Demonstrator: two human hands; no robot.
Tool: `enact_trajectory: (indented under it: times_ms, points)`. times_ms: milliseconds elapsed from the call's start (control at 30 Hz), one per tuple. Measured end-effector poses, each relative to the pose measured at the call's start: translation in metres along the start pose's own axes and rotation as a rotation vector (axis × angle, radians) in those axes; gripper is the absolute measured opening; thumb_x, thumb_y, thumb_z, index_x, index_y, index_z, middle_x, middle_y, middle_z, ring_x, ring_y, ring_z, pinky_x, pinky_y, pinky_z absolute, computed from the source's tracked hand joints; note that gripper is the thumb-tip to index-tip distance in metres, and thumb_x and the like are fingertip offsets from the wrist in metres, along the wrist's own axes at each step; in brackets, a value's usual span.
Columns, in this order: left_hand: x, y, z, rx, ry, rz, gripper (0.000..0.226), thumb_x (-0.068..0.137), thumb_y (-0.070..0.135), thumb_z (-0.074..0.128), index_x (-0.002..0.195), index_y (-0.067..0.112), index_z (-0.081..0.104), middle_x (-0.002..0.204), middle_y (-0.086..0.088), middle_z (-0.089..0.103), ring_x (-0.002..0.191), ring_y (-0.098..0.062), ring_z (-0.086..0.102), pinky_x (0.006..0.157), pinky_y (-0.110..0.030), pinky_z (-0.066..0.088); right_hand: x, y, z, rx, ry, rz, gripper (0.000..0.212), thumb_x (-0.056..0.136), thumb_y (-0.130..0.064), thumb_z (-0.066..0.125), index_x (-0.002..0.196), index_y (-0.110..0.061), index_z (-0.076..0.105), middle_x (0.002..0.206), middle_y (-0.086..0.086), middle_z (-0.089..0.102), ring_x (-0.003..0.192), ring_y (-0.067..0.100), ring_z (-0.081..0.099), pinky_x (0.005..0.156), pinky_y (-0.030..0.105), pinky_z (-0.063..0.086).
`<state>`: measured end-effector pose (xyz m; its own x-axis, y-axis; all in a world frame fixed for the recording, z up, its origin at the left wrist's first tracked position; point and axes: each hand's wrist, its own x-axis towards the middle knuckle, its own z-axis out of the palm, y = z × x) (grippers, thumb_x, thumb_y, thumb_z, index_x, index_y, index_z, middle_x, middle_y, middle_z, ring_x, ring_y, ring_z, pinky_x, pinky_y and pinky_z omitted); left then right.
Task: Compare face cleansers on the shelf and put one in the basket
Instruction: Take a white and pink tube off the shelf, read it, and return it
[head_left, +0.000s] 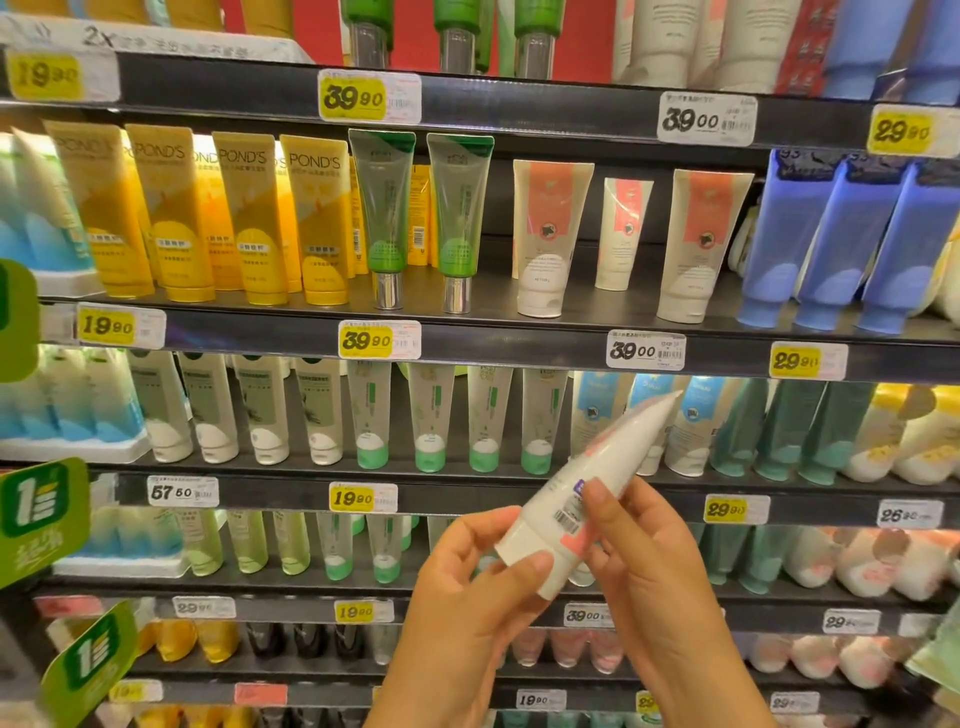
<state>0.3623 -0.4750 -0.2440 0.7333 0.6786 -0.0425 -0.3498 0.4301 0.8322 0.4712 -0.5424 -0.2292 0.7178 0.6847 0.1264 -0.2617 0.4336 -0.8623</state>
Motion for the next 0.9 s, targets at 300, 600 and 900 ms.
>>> enact_trajectory:
  times_ms: [300,600,900]
  points:
    - [-0.003,0.004,0.001,-0.320,-0.059,-0.209,0.036,0.062,-0.001,0.075,0.097,-0.005,0.067,0.097,-0.028,0.067,0.073,-0.036,0.069,0.059,-0.040,0.059,-0.001,0.005,-0.001,0.222,-0.030,-0.013,0.035,0.072,-0.023,0.062,0.103,-0.006,0.068,0.095,0.010,0.072,0.081,0.015,0.069,0.066,0.026,0.057]
    - [-0.003,0.007,0.006,-0.391,-0.177,-0.305,0.025,0.074,0.009,0.067,0.091,-0.008,0.072,0.102,-0.033,0.066,0.077,-0.038,0.069,0.059,-0.039,0.059,0.001,0.005,-0.002,0.256,-0.006,0.002,0.047,0.076,-0.021,0.057,0.120,-0.003,0.055,0.102,0.014,0.070,0.089,0.021,0.067,0.087,0.043,0.051]
    - [0.007,-0.002,-0.005,-0.027,0.011,0.042,0.045,0.057,0.004,0.072,0.101,0.005,0.065,0.097,-0.016,0.072,0.081,-0.025,0.069,0.065,-0.035,0.058,0.001,0.004,-0.002,0.024,-0.072,0.097,0.037,0.080,-0.027,0.054,0.106,-0.001,0.064,0.095,0.015,0.072,0.086,0.025,0.069,0.068,0.030,0.059]
